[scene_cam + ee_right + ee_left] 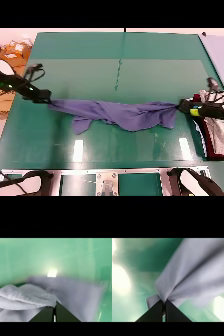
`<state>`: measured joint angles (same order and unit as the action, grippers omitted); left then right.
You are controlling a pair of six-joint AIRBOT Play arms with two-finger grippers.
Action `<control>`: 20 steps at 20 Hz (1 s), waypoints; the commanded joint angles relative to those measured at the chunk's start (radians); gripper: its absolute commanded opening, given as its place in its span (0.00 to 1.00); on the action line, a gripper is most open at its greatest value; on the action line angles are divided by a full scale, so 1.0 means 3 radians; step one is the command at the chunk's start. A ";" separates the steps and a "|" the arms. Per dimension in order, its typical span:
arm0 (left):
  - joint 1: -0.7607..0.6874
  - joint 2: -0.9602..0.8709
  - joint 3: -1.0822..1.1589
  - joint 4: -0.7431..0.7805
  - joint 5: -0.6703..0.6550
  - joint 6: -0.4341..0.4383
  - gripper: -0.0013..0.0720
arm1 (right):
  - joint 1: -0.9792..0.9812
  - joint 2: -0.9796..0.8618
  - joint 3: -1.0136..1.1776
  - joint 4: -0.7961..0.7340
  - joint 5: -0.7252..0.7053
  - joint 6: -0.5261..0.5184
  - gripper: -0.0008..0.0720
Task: Fold the shirts.
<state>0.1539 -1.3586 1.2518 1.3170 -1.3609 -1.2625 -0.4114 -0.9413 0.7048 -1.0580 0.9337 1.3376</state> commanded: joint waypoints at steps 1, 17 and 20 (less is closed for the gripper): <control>0.0117 0.0221 0.0189 0.0622 0.0202 -0.0317 0.05 | -0.0406 0.0001 0.0174 0.0015 -0.0005 0.0060 0.03; 0.0413 0.1282 0.1106 -0.0281 0.1333 -0.0165 0.05 | -0.0435 0.0581 0.1190 0.1211 0.0299 -0.0399 0.03; 0.0413 0.1396 0.1624 -0.0776 0.1390 0.0060 0.05 | -0.0435 0.1030 0.1250 0.1209 0.0351 -0.0385 0.03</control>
<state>0.2775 -0.9878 1.6089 1.2423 -0.9997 -1.3029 -0.5423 -0.7380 1.0367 -0.7219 1.0080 1.2297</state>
